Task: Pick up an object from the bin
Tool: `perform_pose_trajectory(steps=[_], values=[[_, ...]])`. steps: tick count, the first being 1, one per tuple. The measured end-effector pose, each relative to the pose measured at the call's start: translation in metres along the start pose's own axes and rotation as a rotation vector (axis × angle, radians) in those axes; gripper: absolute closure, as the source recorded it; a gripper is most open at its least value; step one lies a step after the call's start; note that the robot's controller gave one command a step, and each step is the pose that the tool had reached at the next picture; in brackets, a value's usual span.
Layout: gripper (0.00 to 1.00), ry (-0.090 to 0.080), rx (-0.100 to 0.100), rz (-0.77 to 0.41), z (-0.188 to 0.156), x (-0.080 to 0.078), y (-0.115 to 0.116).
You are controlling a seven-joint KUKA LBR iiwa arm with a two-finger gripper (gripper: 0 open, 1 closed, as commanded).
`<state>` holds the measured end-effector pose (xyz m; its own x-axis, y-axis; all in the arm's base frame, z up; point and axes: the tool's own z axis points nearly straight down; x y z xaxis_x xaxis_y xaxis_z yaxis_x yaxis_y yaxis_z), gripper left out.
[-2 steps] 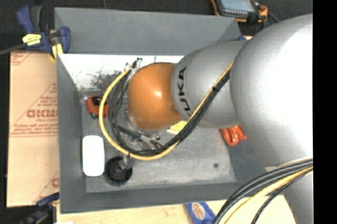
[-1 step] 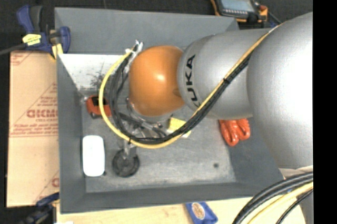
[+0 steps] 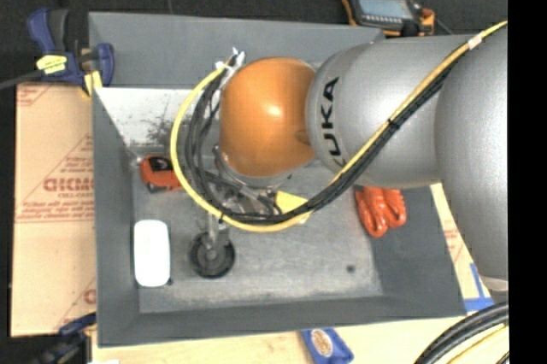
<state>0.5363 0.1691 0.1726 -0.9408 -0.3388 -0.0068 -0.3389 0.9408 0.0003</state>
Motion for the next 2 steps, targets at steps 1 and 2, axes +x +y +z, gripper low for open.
perform_pose_trajectory(steps=[1, 2], values=[[1.00, 0.004, 0.001, -0.033, -0.004, 0.023, 0.002], [1.00, 0.013, 0.000, -0.033, -0.050, 0.038, 0.006]])
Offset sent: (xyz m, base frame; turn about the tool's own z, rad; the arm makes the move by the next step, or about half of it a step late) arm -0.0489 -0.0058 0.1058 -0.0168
